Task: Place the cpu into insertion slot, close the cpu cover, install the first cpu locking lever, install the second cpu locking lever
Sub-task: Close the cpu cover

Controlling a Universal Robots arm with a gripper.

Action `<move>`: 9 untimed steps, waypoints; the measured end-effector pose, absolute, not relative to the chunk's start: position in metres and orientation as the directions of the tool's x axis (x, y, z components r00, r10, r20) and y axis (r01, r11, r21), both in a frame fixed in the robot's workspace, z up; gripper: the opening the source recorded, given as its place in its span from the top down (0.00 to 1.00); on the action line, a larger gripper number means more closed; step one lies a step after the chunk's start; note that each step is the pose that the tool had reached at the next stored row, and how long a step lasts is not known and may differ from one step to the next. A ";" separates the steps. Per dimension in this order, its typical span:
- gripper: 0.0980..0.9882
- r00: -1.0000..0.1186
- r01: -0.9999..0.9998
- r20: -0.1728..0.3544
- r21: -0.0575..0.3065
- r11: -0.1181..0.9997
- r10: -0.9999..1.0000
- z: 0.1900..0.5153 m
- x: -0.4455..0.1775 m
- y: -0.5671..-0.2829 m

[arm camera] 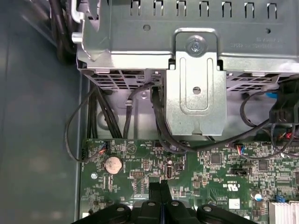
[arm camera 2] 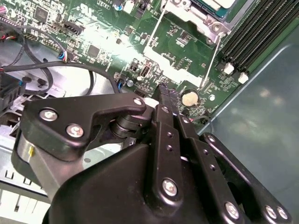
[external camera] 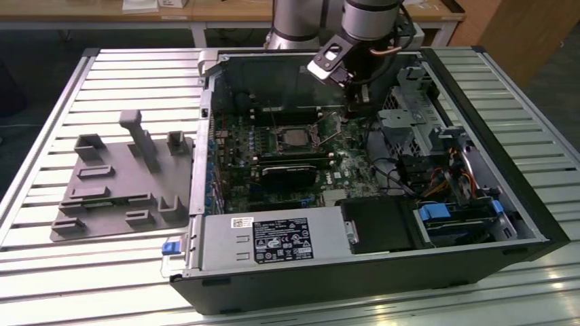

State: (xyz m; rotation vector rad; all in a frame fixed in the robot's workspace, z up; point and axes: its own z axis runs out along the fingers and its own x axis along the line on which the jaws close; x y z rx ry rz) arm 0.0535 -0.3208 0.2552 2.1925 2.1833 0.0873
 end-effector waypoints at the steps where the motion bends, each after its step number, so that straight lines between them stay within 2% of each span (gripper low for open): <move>1: 1.00 0.004 0.997 0.007 0.072 -0.005 1.000 0.254 0.054 -0.321; 9: 1.00 0.004 0.998 0.005 0.067 -0.005 1.000 0.246 0.057 -0.321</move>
